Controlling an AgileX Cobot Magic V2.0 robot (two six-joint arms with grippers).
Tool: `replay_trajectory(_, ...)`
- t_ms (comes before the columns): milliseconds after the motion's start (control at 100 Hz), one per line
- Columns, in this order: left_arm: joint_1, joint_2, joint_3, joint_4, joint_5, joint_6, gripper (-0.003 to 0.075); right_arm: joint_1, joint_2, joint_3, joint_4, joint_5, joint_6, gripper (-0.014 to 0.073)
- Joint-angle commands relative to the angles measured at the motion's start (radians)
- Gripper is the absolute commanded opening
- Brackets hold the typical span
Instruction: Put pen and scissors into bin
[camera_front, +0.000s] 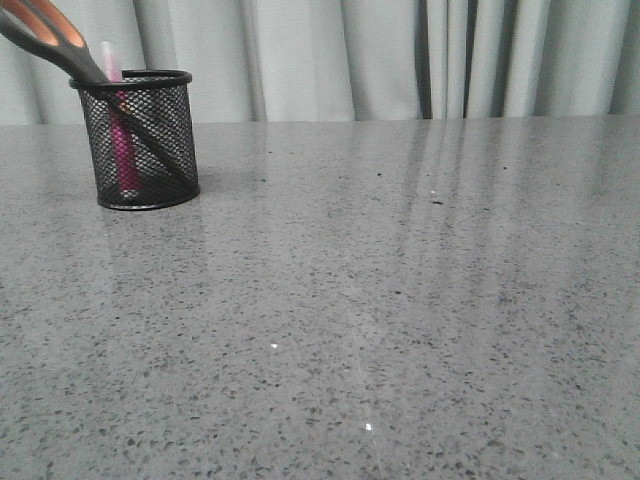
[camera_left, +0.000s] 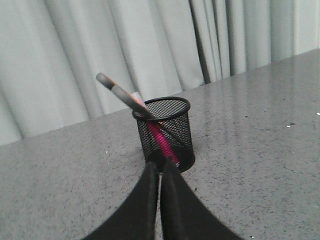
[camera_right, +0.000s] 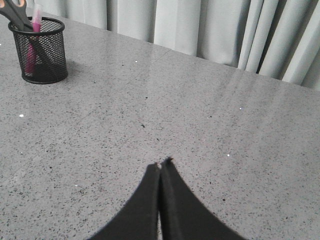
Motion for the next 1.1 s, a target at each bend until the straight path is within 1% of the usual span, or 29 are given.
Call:
replay_trajectory(0,0.07,0.015,0.076,-0.131,-0.191,0.029,-0.0019,-0.003,0.008,-0.024,-0.031,-0.062,-0.005,-0.006)
replay_trajectory(100,0.127,0.015,0.145,-0.131,-0.186,0.029,-0.0019,-0.003,0.008,-0.024,-0.031,-0.062,-0.005,-0.006)
replay_trajectory(170,0.151,0.013,0.192,-0.131,-0.186,0.029,-0.0019,-0.003,0.008,-0.024,-0.031,-0.062,-0.005,-0.006)
replay_trajectory(240,0.167,0.005,0.223,-0.139,-0.154,0.029,-0.0019,-0.003,0.008,-0.024,-0.031,-0.062,-0.005,-0.006)
replay_trajectory(310,0.18,-0.012,0.221,-0.176,-0.039,0.029,-0.0019,-0.003,0.008,-0.024,-0.031,-0.062,-0.005,-0.006)
replay_trajectory(400,0.2,-0.039,0.221,-0.175,0.057,0.029,-0.0019,-0.003,0.008,-0.024,-0.031,-0.062,-0.005,-0.006)
replay_trajectory(510,0.231,-0.101,0.223,-0.178,0.097,0.029,-0.0019,-0.003,0.008,-0.024,-0.031,-0.062,-0.005,-0.006)
replay_trajectory(670,0.267,-0.109,0.223,-0.178,0.093,0.029,-0.0019,-0.003,0.008,-0.024,-0.029,-0.062,-0.005,-0.006)
replay_trajectory(1090,0.267,-0.109,0.223,-0.178,0.093,0.029,-0.0019,-0.003,0.008,-0.024,-0.029,-0.062,-0.005,-0.006)
